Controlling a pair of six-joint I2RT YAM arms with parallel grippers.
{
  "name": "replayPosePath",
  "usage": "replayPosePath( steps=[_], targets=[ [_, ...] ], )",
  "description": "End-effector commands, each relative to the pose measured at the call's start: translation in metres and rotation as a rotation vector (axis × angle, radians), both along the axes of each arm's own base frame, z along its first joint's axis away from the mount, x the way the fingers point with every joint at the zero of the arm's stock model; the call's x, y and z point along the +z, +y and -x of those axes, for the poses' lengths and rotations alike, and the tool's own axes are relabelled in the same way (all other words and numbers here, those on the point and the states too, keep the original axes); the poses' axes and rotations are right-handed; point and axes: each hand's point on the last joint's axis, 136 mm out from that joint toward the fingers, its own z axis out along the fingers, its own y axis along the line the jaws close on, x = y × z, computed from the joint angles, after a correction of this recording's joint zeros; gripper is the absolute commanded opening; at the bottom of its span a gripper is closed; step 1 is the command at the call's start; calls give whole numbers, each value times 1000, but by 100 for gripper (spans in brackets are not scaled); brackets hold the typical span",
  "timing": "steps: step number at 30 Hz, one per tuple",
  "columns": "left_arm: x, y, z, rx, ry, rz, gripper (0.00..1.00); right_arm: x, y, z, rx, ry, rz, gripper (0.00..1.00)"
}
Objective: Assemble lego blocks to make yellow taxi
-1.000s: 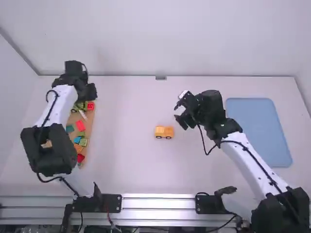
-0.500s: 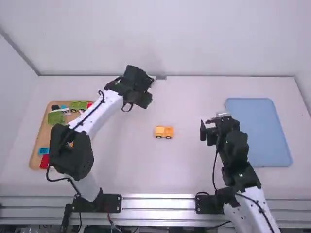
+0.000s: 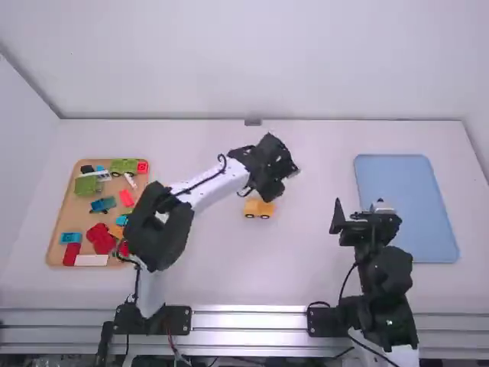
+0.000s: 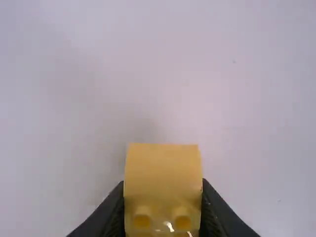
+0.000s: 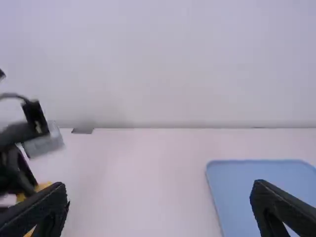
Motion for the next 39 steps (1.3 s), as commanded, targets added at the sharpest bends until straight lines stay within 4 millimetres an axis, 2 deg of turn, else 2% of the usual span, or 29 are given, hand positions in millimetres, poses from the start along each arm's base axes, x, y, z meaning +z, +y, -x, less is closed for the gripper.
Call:
replayPosePath(
  steps=[1,7,10,19,23,32,36,39],
  targets=[
    [-6,-23,6,-142,-73,-40,2,-5,-5,0,-24,5,-24,98],
    [-37,-46,28,-322,-80,-94,2,-6,-3,0,-19,10,-26,98],
    [-52,-49,27,-364,-101,-123,2,-6,0,0,-2,10,-15,98],
    [-55,-38,13,-348,-106,-119,2,-6,5,0,15,10,-15,98],
    [-67,-35,13,-362,-83,-124,2,-6,5,0,16,10,-15,98],
    [-68,-42,13,-395,-106,-109,2,-6,5,0,16,10,-15,98],
    [-66,-48,21,-436,-82,-66,10,-6,5,0,15,10,-15,98],
    [-68,-50,20,-435,-84,-63,24,-6,5,0,16,11,-15,98]
  ],
)
